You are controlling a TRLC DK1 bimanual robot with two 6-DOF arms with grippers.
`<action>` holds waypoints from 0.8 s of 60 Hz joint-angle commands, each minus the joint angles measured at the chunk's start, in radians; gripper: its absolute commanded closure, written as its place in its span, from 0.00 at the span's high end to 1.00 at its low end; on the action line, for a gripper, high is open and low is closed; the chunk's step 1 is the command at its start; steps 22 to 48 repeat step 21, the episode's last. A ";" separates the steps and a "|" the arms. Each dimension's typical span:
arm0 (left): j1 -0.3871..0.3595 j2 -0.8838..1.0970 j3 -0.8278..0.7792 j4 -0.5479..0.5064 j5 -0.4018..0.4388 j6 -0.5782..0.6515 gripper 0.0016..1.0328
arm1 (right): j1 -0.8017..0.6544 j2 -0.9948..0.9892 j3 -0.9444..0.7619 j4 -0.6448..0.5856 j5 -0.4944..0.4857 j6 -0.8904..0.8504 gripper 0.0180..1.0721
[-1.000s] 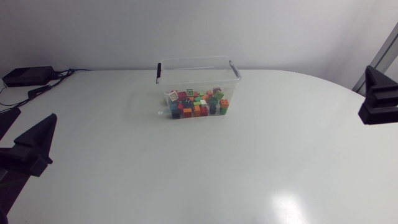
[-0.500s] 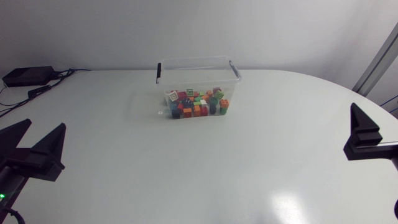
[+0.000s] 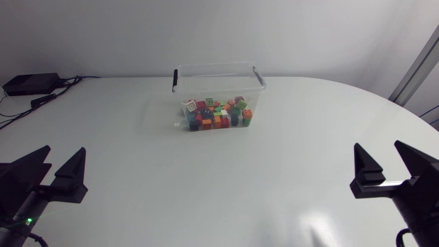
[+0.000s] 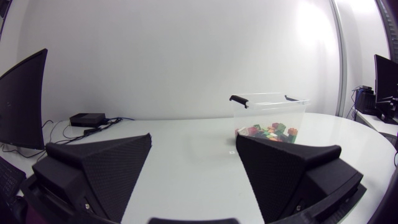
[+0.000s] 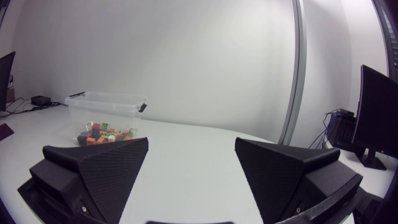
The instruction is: Place the duplo bricks in the container
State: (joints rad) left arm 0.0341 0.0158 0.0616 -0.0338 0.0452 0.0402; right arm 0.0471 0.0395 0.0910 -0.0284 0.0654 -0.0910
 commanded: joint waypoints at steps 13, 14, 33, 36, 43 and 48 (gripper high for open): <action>-0.034 -0.016 -0.062 0.034 -0.045 -0.040 0.92 | -0.047 -0.039 -0.091 0.028 -0.065 0.091 0.95; -0.034 -0.016 -0.062 0.034 -0.045 -0.040 0.92 | -0.047 -0.039 -0.091 0.028 -0.065 0.091 0.95; -0.034 -0.016 -0.062 0.034 -0.045 -0.040 0.92 | -0.047 -0.039 -0.091 0.028 -0.065 0.091 0.95; -0.034 -0.016 -0.062 0.034 -0.045 -0.040 0.92 | -0.047 -0.039 -0.091 0.028 -0.065 0.091 0.95; -0.034 -0.016 -0.062 0.034 -0.045 -0.040 0.92 | -0.047 -0.039 -0.091 0.028 -0.065 0.091 0.95; -0.034 -0.016 -0.062 0.034 -0.045 -0.040 0.92 | -0.047 -0.039 -0.091 0.028 -0.065 0.091 0.95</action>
